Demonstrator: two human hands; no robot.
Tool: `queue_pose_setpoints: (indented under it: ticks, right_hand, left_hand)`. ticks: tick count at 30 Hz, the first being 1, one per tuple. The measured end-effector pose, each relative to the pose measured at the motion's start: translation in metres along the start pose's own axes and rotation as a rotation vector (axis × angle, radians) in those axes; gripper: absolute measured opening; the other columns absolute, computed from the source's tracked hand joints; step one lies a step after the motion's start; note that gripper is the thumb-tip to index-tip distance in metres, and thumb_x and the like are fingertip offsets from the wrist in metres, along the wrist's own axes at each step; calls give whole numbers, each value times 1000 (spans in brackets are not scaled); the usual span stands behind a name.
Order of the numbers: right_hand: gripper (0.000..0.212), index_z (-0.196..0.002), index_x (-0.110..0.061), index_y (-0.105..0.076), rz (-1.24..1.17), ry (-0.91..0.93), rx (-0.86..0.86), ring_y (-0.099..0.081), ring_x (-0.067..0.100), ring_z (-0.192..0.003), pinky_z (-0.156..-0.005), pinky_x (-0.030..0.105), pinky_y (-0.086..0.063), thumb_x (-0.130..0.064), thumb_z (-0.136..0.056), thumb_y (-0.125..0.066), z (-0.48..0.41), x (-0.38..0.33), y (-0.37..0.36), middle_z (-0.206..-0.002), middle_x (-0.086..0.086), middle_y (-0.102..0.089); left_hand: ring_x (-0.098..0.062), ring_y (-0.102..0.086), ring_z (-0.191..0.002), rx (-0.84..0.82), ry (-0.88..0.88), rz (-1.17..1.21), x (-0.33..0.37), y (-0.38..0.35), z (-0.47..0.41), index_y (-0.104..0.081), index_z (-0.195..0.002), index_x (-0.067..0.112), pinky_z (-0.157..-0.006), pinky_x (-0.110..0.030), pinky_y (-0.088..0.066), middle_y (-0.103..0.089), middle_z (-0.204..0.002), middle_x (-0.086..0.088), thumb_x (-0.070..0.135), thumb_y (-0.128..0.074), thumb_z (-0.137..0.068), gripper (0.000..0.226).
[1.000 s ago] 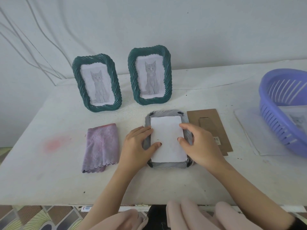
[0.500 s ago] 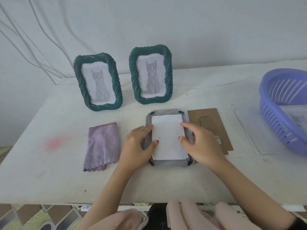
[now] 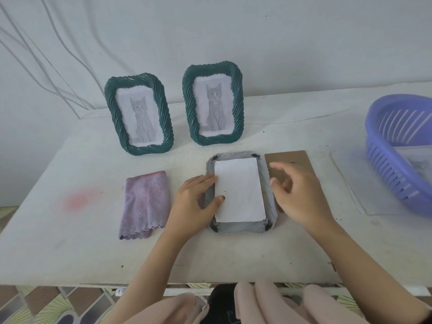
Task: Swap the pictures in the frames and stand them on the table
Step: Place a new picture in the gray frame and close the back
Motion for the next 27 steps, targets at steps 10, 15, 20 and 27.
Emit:
queue_pose_setpoints:
  ticks: [10,15,20,27]
  right_hand:
    - [77,-141,-20,-28,582,-303,-107,-41,36,-122,-104,49,-25,-52,-78,-60,7,45,12,-129,12,-50]
    - [88,-140,-19,-29,386,-360,-61,-43,36,-121,-103,48,-31,-40,-68,-76,-1,52,17,-126,15,-52]
    - [88,-134,-22,-40,219,-328,28,-41,34,-121,-99,41,-33,-31,-58,-84,-5,54,28,-126,15,-50]
    - [33,-108,-24,-63,-121,-268,95,-53,11,-87,-61,-3,-33,-5,-81,-63,-9,46,49,-92,-13,-58]
  left_hand:
    - [-8,-32,-133,-59,-38,-67,-8,-9,5,-53,-129,25,-112,-34,-25,-41,-138,15,63,-61,-63,77]
    - [-9,-33,-133,-66,-30,-66,-8,-10,5,-53,-129,26,-112,-32,-24,-39,-138,17,64,-60,-62,77]
    - [-9,-33,-133,-69,-40,-69,-6,-9,6,-53,-129,26,-112,-32,-23,-39,-138,16,64,-59,-63,77]
    - [-4,-30,-135,-78,-6,59,-6,-5,7,-52,-130,26,-113,-29,-23,-40,-142,13,57,-62,-65,73]
Point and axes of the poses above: each hand's wrist, its own z-axis away from the middle knuckle, its own y-axis out of the back of the hand, x = y × z, the point moved 8 cm from there along -z, towards the middle knuckle
